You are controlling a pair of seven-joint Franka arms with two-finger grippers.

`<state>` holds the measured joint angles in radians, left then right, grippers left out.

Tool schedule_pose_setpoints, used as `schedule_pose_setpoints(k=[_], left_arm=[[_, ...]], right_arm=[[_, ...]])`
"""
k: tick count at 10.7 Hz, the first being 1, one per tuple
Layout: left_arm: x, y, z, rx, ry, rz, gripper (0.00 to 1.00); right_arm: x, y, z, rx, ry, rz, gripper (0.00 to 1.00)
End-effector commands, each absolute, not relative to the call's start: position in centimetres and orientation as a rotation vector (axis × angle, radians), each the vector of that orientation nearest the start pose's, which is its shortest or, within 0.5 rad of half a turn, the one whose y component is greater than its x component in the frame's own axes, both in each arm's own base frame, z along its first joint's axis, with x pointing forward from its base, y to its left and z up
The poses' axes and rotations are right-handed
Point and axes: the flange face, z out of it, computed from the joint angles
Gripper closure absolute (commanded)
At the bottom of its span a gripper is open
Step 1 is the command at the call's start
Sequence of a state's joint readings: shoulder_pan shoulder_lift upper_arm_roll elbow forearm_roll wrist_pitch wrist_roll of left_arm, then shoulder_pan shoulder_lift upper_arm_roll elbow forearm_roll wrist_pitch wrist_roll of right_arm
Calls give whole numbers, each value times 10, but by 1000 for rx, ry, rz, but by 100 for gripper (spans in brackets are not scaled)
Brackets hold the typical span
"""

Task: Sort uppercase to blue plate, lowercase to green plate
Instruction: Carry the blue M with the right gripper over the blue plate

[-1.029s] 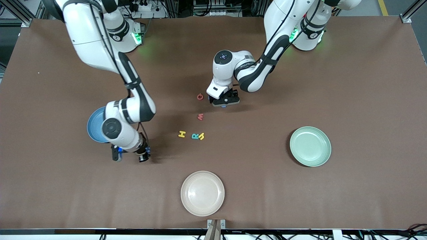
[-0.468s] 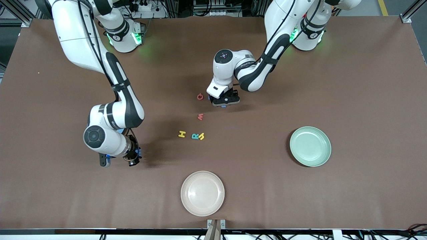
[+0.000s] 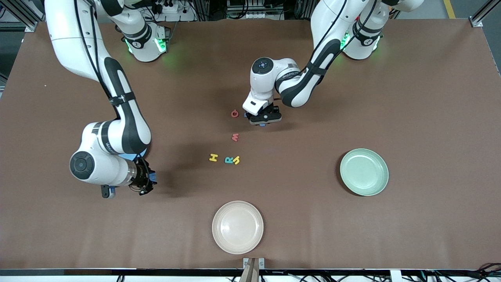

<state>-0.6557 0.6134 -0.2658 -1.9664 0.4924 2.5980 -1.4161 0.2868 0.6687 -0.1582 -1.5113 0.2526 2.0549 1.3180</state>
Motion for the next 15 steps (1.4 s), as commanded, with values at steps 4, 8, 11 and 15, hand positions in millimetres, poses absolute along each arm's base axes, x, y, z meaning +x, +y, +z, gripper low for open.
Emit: schedule_pose_setpoints(k=[4,8,11,15], left_arm=[[364,-489,164,-3136,-191,-220,60],[366,-488,165,-3137,-189,-222,66],[366,-489,166,-3138,-188,-224,73],[368,-489,168,-3140,-189,-229,83]], right_arm=[[669,74,283,-2613,1743,464,100],[652,48,283,-2741,1610,473,100],[631,25,276,-2811,1508,494,100],[590,-16,263,-2879,1314,447,100]])
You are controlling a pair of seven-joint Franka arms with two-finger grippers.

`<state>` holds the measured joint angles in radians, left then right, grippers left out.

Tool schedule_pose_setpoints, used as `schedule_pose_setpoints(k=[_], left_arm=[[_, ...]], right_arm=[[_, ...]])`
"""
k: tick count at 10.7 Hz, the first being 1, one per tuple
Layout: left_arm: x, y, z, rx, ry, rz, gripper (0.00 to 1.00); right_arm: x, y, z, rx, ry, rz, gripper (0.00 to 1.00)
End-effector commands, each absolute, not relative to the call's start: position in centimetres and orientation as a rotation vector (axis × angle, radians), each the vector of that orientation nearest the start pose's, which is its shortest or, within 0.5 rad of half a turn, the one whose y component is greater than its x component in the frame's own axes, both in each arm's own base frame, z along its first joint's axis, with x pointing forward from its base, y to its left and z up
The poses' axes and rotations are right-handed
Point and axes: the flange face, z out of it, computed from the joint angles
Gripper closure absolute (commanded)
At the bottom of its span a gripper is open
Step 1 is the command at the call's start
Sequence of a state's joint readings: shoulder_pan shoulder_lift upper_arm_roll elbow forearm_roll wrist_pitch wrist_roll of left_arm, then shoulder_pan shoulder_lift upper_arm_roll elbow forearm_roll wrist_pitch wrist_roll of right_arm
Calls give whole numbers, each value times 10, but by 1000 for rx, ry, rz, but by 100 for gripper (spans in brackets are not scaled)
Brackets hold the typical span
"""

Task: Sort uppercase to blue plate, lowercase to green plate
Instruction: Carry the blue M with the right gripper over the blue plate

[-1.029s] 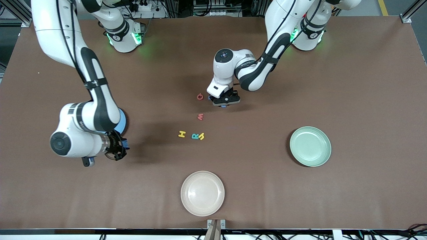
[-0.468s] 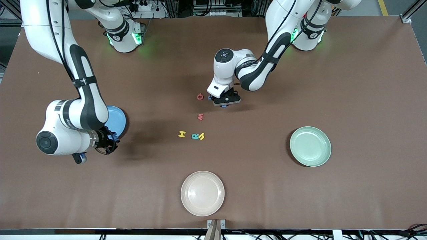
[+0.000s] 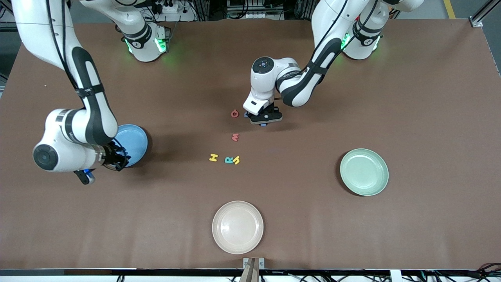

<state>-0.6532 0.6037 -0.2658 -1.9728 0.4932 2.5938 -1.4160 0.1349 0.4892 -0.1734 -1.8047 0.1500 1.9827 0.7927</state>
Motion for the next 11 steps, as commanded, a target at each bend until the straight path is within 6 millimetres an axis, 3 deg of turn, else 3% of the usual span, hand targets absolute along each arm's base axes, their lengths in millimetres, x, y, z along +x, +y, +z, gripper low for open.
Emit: schedule_pose_setpoints(k=[1,4,9,11], left_arm=[[369,-490,169,-3142,-190,-233,89],[375,-492,178,-3146,-202,-252,100],[398,-475,197,-3120,-197,-269,100],[413,-462,209,-3114,-186,-244,100]], right_arm=[[585,-19,260,-2906,1294,438,100],[567,-24,249,-2950,1257,415,100],[559,-25,236,-2954,1237,370,100],[557,-46,240,-2944,1224,359,100]])
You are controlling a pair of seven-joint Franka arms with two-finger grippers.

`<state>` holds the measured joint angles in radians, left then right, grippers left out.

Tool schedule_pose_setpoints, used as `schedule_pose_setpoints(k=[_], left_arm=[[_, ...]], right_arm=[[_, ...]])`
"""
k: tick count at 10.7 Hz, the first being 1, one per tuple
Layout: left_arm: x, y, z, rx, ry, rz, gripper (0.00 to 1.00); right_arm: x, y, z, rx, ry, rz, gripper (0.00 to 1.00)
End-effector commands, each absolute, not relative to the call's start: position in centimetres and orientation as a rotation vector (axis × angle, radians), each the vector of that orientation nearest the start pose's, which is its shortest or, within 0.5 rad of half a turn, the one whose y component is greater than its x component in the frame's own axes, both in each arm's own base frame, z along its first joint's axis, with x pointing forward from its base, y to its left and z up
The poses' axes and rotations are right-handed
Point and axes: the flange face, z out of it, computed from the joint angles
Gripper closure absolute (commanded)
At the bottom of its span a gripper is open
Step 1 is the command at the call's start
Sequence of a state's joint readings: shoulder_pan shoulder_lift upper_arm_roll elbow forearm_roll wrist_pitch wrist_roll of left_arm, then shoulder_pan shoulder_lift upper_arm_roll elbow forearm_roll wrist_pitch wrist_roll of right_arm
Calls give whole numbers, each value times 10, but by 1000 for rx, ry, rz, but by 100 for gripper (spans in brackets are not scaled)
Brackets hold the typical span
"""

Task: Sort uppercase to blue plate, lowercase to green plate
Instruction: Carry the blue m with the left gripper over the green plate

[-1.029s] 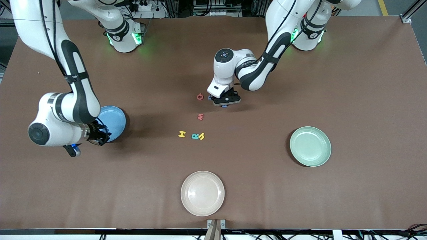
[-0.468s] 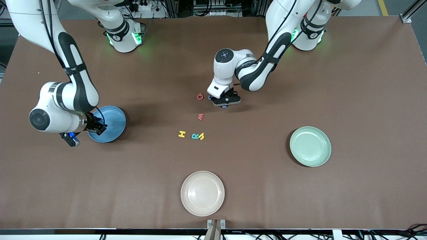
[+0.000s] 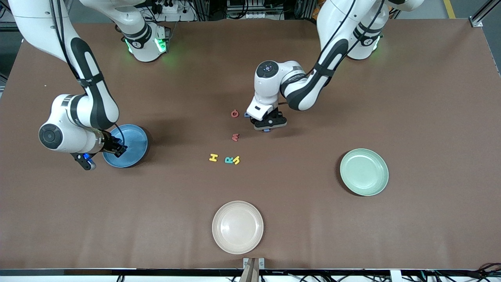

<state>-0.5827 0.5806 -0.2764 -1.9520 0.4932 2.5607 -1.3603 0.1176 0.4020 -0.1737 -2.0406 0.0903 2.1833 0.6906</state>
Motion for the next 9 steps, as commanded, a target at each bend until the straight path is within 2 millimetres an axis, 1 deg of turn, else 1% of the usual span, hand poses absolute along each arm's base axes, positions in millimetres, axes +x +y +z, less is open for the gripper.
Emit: schedule_pose_setpoints(k=[1,2,3,4,6,7,8,9], left_arm=[[417,-457,217,-3097,-158,-246,100],[428,-442,223,-3073,-154,-248,100],[443,-427,231,-3064,-165,-252,100],[452,-419,238,-3059,-158,-251,100],[477,-390,257,-3054,-110,-257,100],[490,-372,265,-3059,-95,-218,100],[507,-348,279,-3066,-89,-190,100],[523,-322,290,-3067,-86,-173,100]], right_arm=[[556,-53,242,-2948,1198,361,100],[554,-56,241,-2942,1198,364,100],[554,-61,241,-2934,1193,361,100],[555,-65,240,-2934,1166,345,100],[559,-57,237,-2936,1142,295,100],[561,-55,235,-2937,1140,271,100],[563,-56,234,-2934,1141,240,100],[565,-51,229,-2933,1143,221,100]])
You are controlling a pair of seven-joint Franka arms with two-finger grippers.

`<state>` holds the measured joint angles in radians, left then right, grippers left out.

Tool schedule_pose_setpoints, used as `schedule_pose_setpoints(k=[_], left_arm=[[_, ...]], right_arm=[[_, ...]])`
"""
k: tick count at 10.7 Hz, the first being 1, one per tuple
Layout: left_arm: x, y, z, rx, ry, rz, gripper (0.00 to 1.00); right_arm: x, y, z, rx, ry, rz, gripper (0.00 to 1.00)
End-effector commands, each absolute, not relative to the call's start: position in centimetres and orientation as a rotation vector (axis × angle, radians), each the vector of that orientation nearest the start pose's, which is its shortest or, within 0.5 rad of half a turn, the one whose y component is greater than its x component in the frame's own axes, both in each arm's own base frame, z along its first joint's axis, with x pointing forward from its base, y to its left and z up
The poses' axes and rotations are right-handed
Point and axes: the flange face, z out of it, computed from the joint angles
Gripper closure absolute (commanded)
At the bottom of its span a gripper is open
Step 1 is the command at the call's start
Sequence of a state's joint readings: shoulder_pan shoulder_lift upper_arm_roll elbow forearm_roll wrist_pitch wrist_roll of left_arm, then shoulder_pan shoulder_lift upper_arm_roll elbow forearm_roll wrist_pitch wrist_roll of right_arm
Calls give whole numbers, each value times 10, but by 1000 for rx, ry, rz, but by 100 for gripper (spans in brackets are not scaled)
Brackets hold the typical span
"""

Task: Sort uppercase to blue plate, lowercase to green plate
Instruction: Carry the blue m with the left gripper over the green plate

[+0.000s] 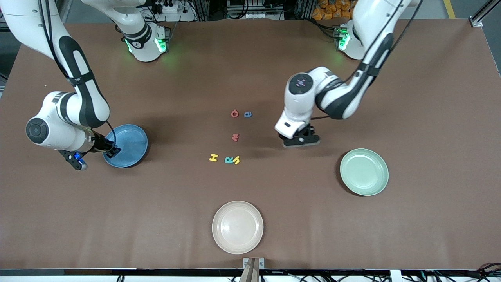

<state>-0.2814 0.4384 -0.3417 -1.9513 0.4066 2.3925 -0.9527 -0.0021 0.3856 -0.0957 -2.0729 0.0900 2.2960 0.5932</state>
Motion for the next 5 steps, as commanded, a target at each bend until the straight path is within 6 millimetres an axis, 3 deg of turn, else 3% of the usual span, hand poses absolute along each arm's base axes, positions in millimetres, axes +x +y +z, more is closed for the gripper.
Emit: schedule_pose_setpoints(k=[1,5], left_arm=[[536,-298,295,-3064,-85,-168,100],[574,-207,309,-3027,-69,-143,100]], right_arm=[[566,-46,227,-2939,1133,218,100],[565,-41,232,-2941,1128,230,100]])
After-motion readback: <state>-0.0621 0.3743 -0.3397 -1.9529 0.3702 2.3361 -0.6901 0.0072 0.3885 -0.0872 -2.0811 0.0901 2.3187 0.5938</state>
